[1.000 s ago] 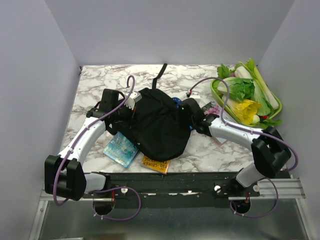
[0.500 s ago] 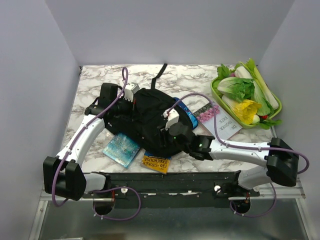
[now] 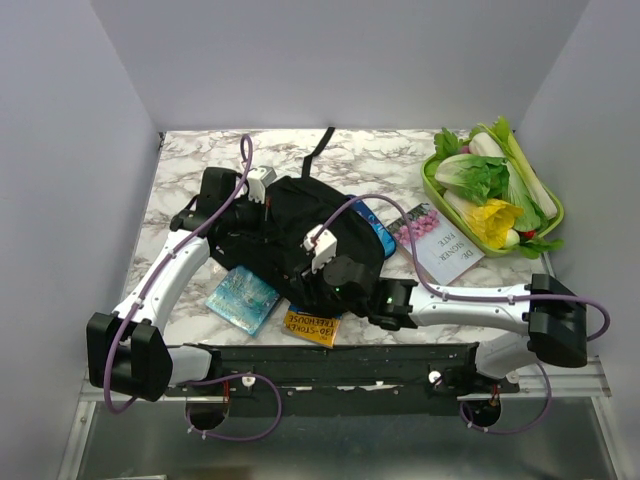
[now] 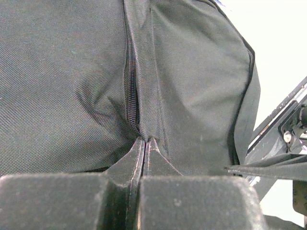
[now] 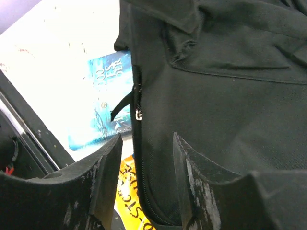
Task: Pack the student bag
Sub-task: Unzip the student bag at the center of the board.
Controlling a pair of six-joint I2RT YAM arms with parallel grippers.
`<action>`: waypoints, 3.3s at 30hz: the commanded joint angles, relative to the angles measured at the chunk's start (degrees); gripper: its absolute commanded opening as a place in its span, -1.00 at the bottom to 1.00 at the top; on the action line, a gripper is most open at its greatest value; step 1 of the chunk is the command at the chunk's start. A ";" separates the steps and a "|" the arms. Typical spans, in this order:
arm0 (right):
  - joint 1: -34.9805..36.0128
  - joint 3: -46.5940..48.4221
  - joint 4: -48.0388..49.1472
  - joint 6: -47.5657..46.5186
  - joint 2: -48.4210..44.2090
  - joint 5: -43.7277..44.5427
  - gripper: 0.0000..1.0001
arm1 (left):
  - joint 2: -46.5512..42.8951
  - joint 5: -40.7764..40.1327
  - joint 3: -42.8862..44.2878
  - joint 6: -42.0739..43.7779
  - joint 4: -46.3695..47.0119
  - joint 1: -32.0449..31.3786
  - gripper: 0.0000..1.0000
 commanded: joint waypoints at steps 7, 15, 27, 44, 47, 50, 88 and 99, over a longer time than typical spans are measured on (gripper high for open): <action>3.53 -0.43 6.86 -14.02 1.85 2.48 0.29 | -1.54 1.94 2.10 -1.66 1.79 -0.33 -1.00; 3.53 4.57 6.95 -16.58 7.47 0.99 0.28 | -1.54 2.03 3.33 -1.83 1.26 -0.33 -1.00; 3.44 9.06 7.39 -16.31 11.79 0.99 -0.09 | -1.98 2.21 3.07 -1.22 1.00 -0.33 -1.00; 3.26 1.51 6.95 -9.81 4.94 4.59 -0.99 | -2.86 -0.34 -0.45 5.55 0.03 -0.33 -0.84; 3.27 0.62 6.87 -8.93 3.44 5.03 -0.99 | -3.21 -0.69 -0.01 7.22 -1.20 -0.33 -0.76; 3.18 -0.52 6.60 -7.70 2.39 5.29 -0.99 | -3.30 -1.39 0.61 12.13 -3.12 -0.33 -0.64; 3.70 18.73 2.56 -6.82 16.19 -10.28 0.04 | -3.91 2.38 -2.12 11.17 -0.23 4.95 -0.42; 2.83 12.14 1.68 -8.40 6.96 -2.80 0.25 | -4.17 2.21 -1.50 11.62 -0.67 4.95 -0.42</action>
